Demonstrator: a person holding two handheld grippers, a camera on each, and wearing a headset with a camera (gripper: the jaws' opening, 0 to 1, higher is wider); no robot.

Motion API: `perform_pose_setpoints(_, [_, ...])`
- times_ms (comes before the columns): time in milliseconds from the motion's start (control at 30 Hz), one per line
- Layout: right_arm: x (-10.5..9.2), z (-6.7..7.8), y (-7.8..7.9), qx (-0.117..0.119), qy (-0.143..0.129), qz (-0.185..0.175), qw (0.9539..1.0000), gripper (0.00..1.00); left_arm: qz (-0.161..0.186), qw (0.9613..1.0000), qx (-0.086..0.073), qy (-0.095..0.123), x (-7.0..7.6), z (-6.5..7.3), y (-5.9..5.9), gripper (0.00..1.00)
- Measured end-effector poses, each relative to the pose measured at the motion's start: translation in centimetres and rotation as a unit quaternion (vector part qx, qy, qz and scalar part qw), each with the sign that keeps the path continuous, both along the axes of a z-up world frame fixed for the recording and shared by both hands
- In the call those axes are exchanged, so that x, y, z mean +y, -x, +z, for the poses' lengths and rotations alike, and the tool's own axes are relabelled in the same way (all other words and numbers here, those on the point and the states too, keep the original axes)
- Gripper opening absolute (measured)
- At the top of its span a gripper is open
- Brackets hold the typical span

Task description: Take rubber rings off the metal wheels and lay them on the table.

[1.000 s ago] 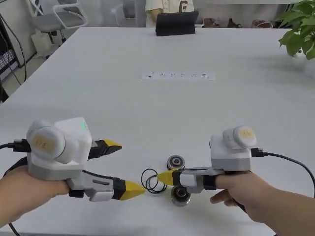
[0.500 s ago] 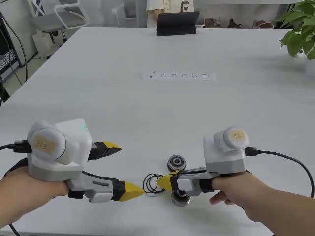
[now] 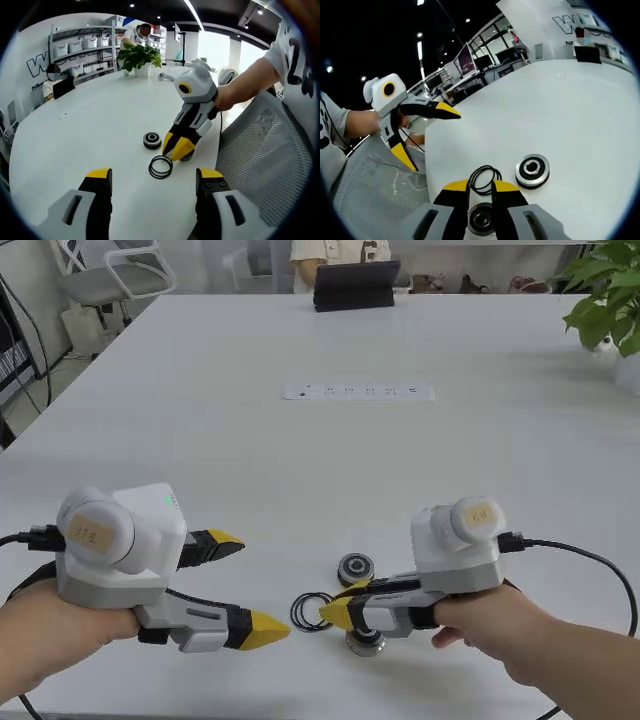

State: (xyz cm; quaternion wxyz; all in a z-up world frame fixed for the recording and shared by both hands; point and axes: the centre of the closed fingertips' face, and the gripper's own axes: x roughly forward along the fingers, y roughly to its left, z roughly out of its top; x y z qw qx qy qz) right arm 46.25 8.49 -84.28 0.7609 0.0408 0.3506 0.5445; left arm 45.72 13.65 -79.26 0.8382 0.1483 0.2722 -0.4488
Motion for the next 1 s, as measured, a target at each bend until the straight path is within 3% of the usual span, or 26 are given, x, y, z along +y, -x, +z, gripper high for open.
perform_pose_setpoints(533, [-2.2, 1.6, -1.7, -0.027, -0.026, -0.023, 0.999, 0.18, -0.006, 0.9999, 0.008, -0.004, -0.4, -0.6, -0.7, 0.63])
perform_pose_setpoints(1000, [-4.5, 1.1, -3.2, -0.05, -0.004, -0.043, 0.9978, 0.18, -0.01, 0.9999, 0.01, -0.004, -1.6, -1.0, -1.9, 0.58])
